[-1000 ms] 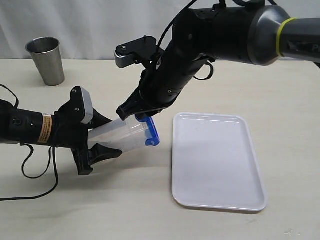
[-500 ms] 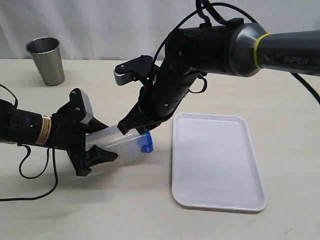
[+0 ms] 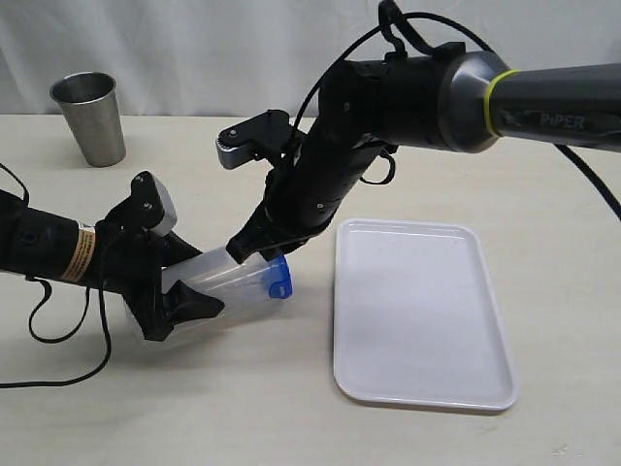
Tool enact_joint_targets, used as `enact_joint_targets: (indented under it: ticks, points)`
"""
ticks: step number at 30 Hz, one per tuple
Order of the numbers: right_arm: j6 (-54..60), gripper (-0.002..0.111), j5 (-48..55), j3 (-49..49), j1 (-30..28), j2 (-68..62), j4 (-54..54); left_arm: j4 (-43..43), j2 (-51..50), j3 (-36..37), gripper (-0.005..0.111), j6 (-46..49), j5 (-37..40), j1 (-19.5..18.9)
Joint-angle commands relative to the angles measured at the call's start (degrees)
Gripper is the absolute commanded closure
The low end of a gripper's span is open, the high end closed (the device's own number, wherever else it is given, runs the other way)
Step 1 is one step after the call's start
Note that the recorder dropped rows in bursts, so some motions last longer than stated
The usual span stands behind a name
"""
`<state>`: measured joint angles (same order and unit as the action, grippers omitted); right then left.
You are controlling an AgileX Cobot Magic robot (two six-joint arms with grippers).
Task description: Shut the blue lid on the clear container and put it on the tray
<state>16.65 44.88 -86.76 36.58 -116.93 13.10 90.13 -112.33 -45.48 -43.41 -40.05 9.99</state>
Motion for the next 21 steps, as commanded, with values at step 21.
enact_joint_targets:
  ticks: [21]
  points:
    - [-1.4, 0.06, 8.5, -7.8, 0.1, -1.0, 1.9, 2.2, 0.2, 0.1, 0.107, 1.8, -2.3, 0.7]
